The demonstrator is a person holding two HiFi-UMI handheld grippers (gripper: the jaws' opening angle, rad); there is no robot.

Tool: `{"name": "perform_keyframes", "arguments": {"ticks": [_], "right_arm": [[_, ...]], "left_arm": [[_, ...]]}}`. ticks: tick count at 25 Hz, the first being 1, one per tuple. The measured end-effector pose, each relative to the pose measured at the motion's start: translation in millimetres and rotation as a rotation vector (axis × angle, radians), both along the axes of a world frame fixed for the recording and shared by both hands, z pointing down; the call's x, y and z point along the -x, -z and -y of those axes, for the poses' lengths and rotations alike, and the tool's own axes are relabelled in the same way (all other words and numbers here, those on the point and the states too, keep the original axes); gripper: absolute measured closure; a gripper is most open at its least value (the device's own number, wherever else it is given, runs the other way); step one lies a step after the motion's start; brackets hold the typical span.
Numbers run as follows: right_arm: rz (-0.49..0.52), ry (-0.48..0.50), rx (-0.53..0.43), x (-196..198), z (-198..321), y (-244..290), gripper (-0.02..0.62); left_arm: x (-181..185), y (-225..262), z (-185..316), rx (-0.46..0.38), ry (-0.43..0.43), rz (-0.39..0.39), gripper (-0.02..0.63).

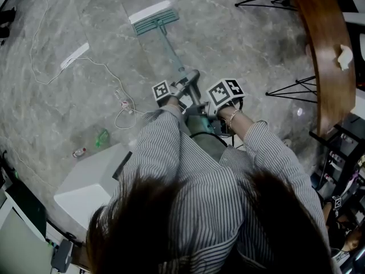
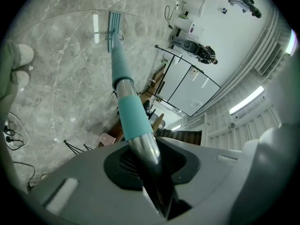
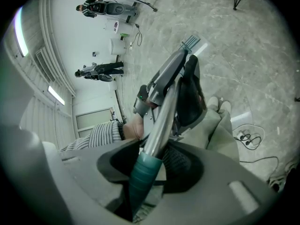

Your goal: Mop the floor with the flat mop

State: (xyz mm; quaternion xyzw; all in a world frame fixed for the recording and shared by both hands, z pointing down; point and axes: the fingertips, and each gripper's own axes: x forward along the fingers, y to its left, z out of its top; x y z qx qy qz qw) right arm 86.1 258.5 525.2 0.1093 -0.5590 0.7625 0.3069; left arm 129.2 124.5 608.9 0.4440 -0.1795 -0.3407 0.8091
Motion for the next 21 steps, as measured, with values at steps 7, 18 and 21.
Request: {"name": "perform_keyframes", "arguments": {"ticks": [7,18,21], "right_arm": [[0.007,0.001,-0.001,0.3,-1.1,-0.4,0.445],[0.004,0.002,-0.01,-1.3,-3.0,0.4,0.445],[0.004,-0.006,-0.006,-3.3,-4.9,1.1,0.445]], "left_arm": [[-0.2,-1.9,-1.7,-0.001,-0.011,0.009,0.529],[-2.0,-0.6,-3.6,-0.006,-0.02,0.026,0.526],[-4.8,-0.2,-5.7,-0.005,-0.026,0.027,0.528]]}}
